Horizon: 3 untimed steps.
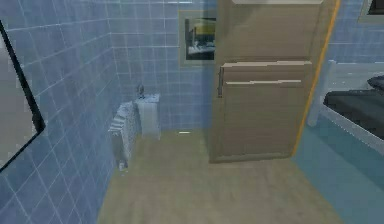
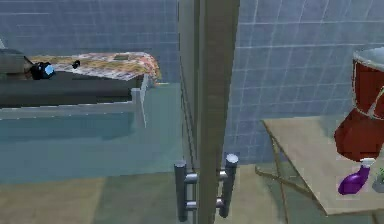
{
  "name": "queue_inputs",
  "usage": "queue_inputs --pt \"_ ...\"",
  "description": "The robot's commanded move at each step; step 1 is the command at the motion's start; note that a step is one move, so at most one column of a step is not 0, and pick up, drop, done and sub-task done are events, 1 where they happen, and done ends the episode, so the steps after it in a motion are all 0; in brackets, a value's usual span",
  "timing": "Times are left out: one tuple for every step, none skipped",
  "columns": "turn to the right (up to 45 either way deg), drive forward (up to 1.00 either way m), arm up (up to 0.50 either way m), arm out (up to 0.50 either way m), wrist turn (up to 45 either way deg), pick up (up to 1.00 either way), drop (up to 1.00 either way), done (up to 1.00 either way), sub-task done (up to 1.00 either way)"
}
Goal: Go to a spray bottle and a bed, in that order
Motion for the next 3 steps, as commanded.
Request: queue_inputs --pt "45.0 0.00 0.00 0.00 0.0 0.00 0.00 0.00 0.00" --pt "3.0 0.00 0.00 0.00 0.0 0.00 0.00 0.00 0.00" --pt "33.0 0.00 0.00 0.00 0.0 0.00 0.00 0.00 0.00"
